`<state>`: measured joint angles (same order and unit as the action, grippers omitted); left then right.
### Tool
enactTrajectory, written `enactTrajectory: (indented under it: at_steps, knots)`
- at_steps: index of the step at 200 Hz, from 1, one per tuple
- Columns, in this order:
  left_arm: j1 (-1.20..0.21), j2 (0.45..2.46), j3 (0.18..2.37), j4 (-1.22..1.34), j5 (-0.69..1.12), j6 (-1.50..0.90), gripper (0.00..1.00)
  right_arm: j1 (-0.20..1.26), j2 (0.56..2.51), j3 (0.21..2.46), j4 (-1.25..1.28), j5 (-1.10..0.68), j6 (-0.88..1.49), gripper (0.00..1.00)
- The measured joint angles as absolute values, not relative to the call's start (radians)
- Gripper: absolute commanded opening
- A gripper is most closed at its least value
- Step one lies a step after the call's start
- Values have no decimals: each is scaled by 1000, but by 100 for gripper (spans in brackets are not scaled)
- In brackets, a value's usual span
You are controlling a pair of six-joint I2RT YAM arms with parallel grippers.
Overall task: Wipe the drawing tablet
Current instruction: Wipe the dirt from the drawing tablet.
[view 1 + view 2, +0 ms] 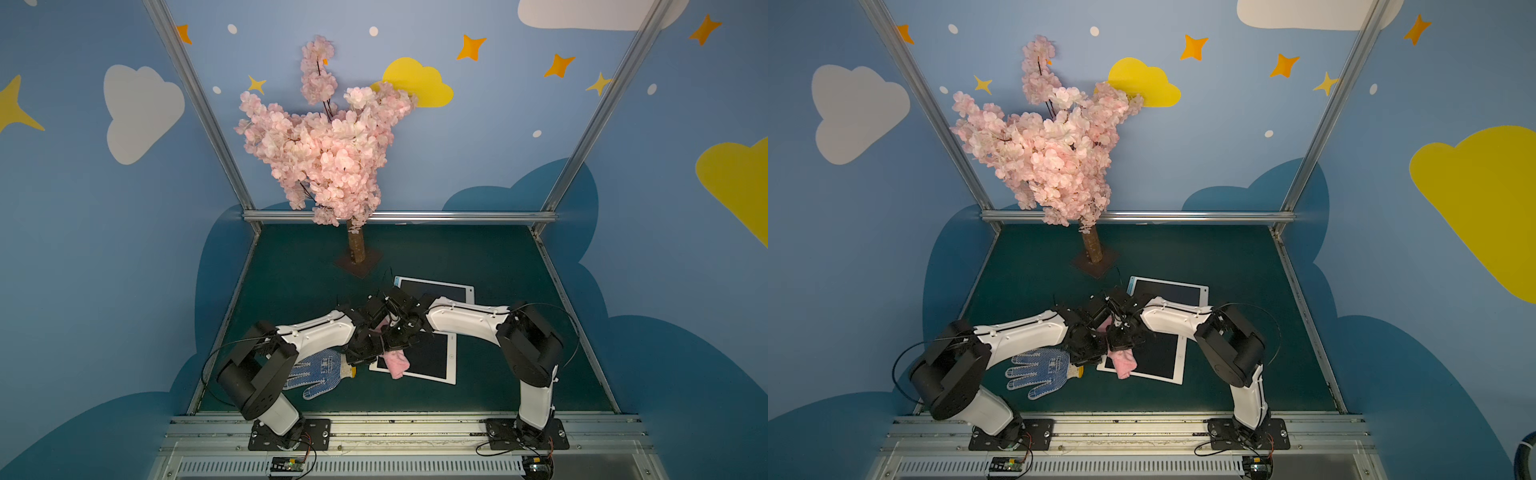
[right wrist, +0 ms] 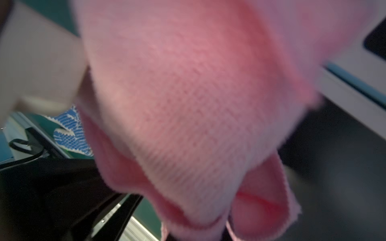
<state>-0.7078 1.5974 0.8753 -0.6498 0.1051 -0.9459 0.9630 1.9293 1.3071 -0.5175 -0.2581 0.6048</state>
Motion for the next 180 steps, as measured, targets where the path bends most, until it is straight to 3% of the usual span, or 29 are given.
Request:
enactTrajectory:
  at_steps: [64, 141, 180]
  knots:
    - [-708, 1599, 884, -657, 102, -945, 12, 820, 1803, 1105, -487, -216, 633, 0]
    - [-625, 1569, 1073, -677, 71, -903, 14, 803, 1606, 976, -547, -137, 599, 0]
    - [-564, 1708, 1177, -669, 79, -833, 13, 828, 1549, 965, -581, -116, 564, 0]
